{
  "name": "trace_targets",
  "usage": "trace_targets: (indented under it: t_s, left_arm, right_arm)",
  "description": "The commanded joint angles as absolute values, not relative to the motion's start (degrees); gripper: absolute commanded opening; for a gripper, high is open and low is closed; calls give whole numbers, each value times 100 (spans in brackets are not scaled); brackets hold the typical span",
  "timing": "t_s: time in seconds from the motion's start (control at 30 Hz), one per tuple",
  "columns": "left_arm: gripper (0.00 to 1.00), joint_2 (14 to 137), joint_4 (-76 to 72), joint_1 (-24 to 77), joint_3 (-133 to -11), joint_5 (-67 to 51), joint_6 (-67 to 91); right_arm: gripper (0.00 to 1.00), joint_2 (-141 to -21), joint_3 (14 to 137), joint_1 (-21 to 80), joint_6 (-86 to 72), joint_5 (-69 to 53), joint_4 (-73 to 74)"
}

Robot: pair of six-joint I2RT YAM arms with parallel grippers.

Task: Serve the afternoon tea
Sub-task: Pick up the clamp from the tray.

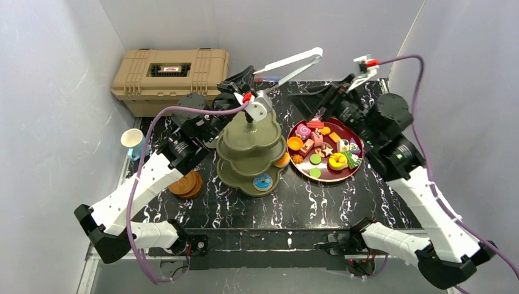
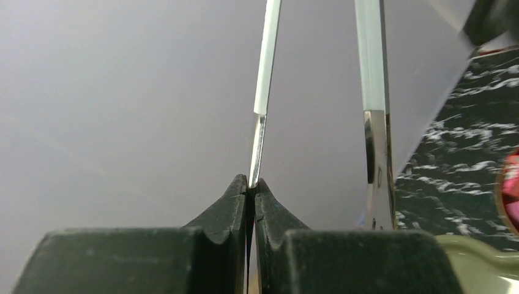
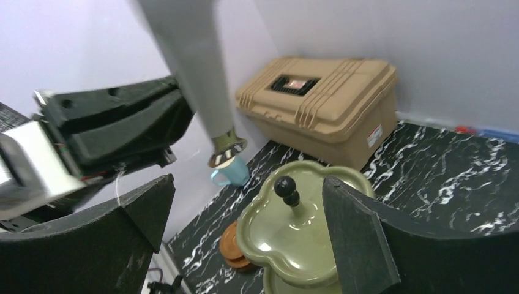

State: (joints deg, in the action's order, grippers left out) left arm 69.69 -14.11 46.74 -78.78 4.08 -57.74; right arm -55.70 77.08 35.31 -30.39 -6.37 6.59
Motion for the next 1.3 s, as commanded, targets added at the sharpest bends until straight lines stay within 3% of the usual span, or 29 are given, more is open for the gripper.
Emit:
trace_targets:
  t_s: [0.0, 0.2, 0.33, 0.5, 0.8, 1.0, 1.27]
  left_arm:
    - [0, 6443, -1416, 4702, -7781, -302, -4532]
    - [0, 6194, 253, 4704, -8387, -1375, -2002]
    - [0, 6142, 1019, 4698, -8592, -1978, -944]
    - [0, 6059, 1479, 4696, -8535, -2634, -649]
    - [0, 6207, 1777, 4701, -8598, -3249, -558]
    - [0, 6368, 1744, 4691, -8858, -3290, -469]
    - [0, 6434, 1602, 4646, -9030, -3317, -168]
  right_arm:
    - [98, -5693, 7447, 3533, -3075, -1776, -848]
    - [98, -5398, 7440, 3533, -1193, -3410, -575]
    - [98, -5552, 7665, 3528, -1299, -4165, -489]
    - [98, -5558, 7362, 3527, -2498, -4781, -1990]
    - [98, -6140, 7928, 3533, -3913, -5195, -3038]
    - [91, -6297, 7823, 3533, -4158, -5350, -3011]
    - [98, -6166, 7567, 3533, -4074, -5321, -2918]
